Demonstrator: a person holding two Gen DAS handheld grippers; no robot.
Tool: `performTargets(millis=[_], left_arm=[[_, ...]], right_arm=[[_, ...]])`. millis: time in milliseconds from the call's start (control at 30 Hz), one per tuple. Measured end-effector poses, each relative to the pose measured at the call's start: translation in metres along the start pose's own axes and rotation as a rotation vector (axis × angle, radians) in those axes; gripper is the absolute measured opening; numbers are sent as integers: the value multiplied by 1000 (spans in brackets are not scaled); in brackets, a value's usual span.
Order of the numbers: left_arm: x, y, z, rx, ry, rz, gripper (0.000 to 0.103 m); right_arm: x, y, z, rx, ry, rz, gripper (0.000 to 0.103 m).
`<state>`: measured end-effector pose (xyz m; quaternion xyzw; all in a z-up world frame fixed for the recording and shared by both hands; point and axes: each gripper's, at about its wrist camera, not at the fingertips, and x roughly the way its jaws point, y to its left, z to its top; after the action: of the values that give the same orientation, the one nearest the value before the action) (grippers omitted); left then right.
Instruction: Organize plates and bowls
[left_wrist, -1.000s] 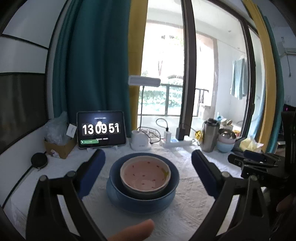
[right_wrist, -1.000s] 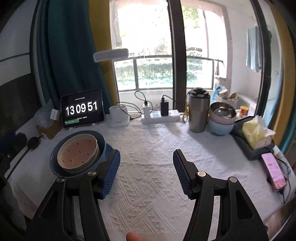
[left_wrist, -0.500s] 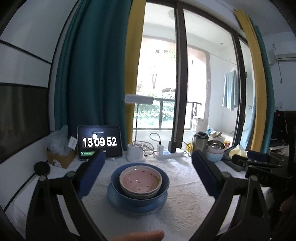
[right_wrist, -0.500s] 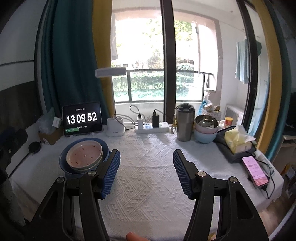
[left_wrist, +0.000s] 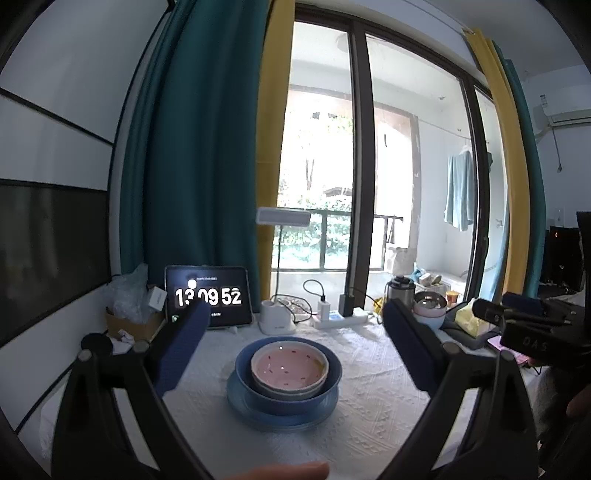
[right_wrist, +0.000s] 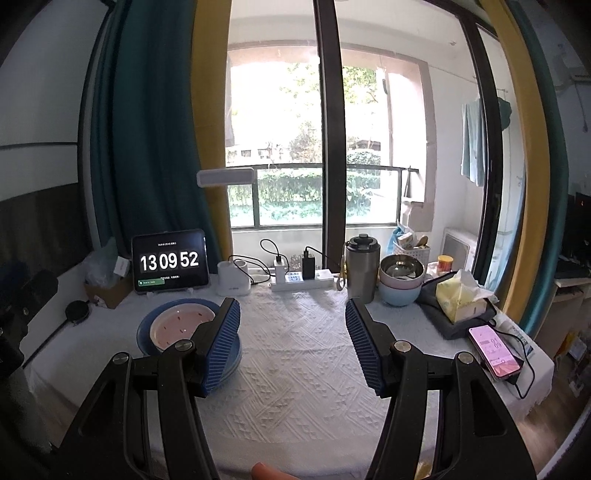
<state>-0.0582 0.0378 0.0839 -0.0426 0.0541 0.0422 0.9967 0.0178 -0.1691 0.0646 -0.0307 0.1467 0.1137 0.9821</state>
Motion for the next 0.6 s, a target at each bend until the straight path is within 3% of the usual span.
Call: performTargets(millis=[600], left_arm=[[4,-2,-1,-4,12,-2,96]], right_arm=[[5,-1,-5,14,20,2,63]])
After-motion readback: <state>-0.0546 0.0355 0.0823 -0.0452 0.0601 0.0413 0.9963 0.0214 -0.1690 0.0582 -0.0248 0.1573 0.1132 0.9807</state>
